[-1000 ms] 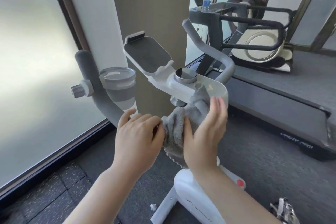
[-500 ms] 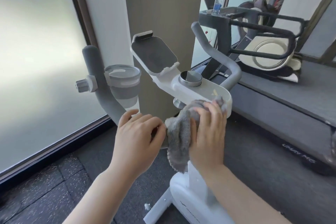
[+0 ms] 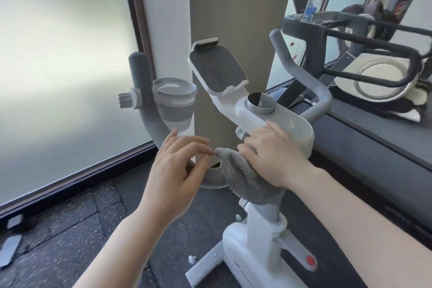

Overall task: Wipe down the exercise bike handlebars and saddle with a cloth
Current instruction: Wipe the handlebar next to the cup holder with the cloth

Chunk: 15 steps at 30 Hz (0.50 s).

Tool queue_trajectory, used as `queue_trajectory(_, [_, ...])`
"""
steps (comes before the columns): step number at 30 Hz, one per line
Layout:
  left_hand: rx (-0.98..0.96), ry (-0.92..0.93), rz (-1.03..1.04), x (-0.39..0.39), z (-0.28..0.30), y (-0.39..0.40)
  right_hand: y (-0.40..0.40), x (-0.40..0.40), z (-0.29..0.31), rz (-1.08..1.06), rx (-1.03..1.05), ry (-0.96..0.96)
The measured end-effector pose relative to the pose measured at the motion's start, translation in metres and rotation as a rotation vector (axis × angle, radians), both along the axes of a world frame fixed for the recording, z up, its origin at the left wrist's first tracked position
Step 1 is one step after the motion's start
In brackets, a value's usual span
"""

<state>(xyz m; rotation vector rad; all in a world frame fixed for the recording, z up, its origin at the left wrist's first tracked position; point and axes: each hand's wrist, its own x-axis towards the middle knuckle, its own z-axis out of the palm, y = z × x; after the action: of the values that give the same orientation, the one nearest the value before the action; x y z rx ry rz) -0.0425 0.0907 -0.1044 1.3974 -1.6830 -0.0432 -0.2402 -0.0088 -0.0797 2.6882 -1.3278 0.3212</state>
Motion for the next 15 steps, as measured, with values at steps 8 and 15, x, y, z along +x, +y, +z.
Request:
queue_trajectory(8, [-0.005,0.222,0.153,0.012,-0.013,0.005,0.051,0.057,-0.014,0.237,-0.063,-0.277])
queue_trajectory(15, [-0.089,0.620,0.145,0.015,-0.010,0.006,0.062,0.065,-0.026,0.123,-0.172,-0.054])
